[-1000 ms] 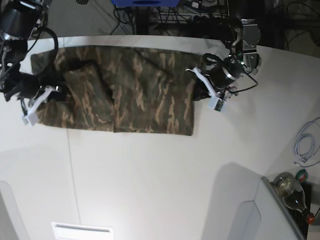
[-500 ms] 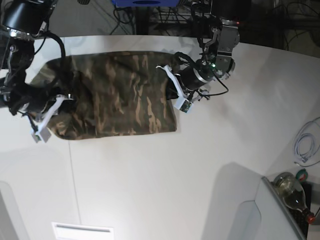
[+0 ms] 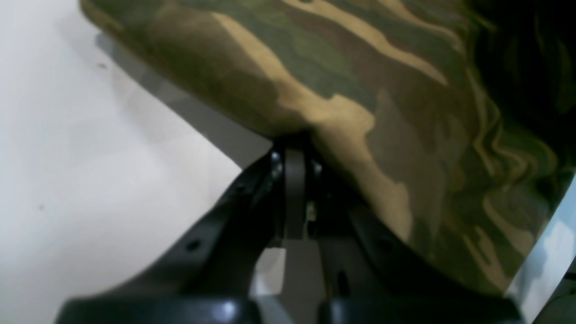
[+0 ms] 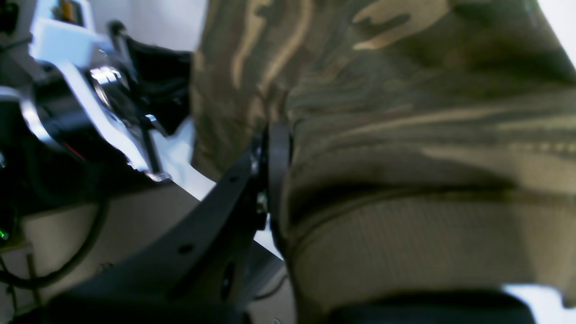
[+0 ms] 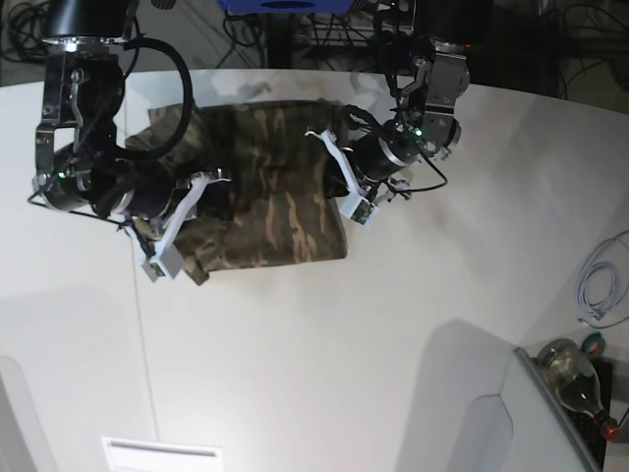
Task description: Layout the t-shirt on the table in an organized manner, then fold the t-shirt properly
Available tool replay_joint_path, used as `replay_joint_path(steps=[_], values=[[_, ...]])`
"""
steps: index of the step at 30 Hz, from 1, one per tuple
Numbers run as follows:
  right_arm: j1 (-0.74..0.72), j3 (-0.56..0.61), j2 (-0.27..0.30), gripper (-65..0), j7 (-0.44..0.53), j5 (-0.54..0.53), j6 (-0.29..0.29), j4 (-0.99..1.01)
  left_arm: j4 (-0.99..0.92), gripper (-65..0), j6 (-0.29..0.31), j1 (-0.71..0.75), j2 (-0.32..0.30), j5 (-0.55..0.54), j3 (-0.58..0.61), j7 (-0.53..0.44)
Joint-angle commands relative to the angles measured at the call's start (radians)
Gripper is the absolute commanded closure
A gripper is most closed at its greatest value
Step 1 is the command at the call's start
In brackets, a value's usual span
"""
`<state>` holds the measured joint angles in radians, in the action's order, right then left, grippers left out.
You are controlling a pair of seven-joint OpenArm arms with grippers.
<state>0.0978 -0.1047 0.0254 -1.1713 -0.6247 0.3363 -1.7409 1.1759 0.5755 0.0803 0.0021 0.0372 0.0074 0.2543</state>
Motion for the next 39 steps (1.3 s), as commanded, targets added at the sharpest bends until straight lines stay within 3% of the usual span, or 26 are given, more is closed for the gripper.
replay_joint_path(steps=[1, 3, 11, 16, 18, 23, 25, 33, 39], values=[[-0.013, 0.023, 0.003, -0.2, 0.032, -0.021, -0.022, -0.018, 0.019, 0.0, 0.007, -0.01, 0.005, -0.013, 0.001, -0.019], [-0.013, 0.067, 0.003, -0.2, 0.07, -0.021, -0.044, -0.015, 0.019, 0.0, 0.007, -0.01, 0.005, -0.013, -0.001, -0.019], [-0.053, 0.132, 0.005, -0.2, 0.193, -0.021, -0.044, 0.212, 0.019, 0.0, 0.007, -0.01, 0.005, -0.013, -0.005, -0.019], [-0.05, 0.17, 0.008, -0.5, 0.265, -0.021, -0.046, 0.232, 0.02, 0.0, 0.007, -0.009, -0.001, -0.013, -0.008, -0.019], [-0.05, 0.17, 0.005, -5.9, 0.265, -0.021, -0.046, 0.226, 0.02, 0.0, 0.007, -0.009, -0.011, -0.013, -0.008, -0.019], [-0.051, 0.171, 0.006, -35.6, 0.27, -0.021, -0.046, 0.224, 0.069, 0.0, 0.007, 0.022, -0.043, -0.015, -0.043, -0.019], [-0.051, 0.171, 0.009, -43.5, 0.27, -0.021, -0.046, 0.212, 0.111, 0.0, 0.007, 0.043, -0.049, -0.015, -0.083, -0.017], [-0.048, 0.202, 0.011, -45.3, 0.268, -0.021, -0.046, 0.127, 0.329, 0.0, 0.011, 0.14, -0.175, -0.013, -0.244, 0.205], [-0.068, 0.334, 0.006, -45.3, 0.284, -0.011, -0.047, 0.132, 0.444, 0.0, 0.011, 0.258, -0.248, -0.016, -0.383, 0.234]])
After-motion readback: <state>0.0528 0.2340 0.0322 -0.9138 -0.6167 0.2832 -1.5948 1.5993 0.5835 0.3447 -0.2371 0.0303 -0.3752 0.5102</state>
